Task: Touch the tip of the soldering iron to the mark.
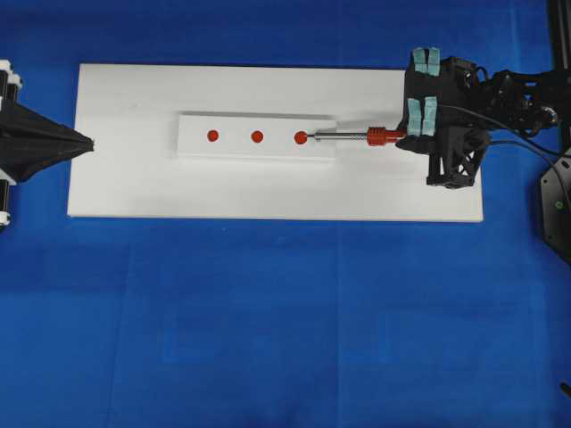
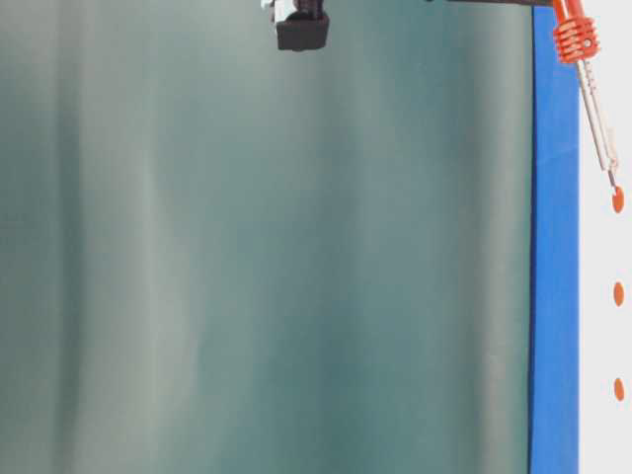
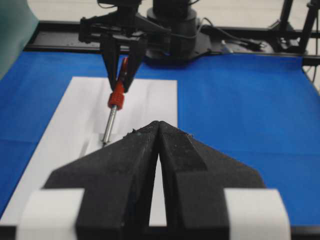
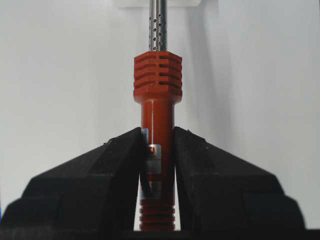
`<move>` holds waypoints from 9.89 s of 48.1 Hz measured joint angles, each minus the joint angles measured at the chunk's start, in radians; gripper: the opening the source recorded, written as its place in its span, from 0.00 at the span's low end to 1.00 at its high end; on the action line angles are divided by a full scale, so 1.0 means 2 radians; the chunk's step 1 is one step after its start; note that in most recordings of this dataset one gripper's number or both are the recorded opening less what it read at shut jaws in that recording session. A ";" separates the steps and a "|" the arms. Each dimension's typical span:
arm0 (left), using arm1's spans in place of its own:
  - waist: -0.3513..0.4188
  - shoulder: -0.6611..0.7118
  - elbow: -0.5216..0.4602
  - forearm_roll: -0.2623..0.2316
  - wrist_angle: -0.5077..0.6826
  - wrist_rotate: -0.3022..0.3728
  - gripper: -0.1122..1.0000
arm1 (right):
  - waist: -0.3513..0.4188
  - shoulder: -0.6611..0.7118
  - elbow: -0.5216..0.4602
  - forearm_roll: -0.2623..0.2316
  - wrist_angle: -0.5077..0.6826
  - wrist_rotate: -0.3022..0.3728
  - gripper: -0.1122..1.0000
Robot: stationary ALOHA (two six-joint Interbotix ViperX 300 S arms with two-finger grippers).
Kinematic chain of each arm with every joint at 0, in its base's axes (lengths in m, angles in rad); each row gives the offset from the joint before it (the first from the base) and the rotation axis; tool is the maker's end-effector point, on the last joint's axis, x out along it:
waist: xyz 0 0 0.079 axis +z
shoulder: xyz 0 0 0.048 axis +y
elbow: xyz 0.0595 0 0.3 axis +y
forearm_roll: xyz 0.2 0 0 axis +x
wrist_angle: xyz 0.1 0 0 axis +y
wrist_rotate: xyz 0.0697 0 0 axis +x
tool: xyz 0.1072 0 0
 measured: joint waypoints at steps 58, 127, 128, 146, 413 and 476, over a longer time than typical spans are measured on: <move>-0.001 0.000 0.000 0.000 0.000 0.000 0.12 | 0.001 -0.001 0.000 0.000 -0.003 0.002 0.16; 0.000 0.000 0.000 0.000 0.000 0.000 0.12 | 0.153 -0.160 0.012 0.006 0.023 0.161 0.16; 0.000 0.000 0.000 0.000 0.000 0.000 0.12 | 0.165 -0.160 0.013 0.007 0.019 0.166 0.16; -0.001 0.000 0.000 0.000 -0.005 0.000 0.12 | 0.286 -0.122 0.023 0.006 -0.055 0.235 0.16; -0.001 -0.007 0.000 0.000 -0.006 -0.001 0.12 | 0.097 -0.322 0.078 -0.133 -0.086 0.230 0.88; 0.000 -0.007 0.000 0.000 -0.007 -0.001 0.12 | 0.097 -0.382 0.139 -0.130 -0.085 0.233 0.88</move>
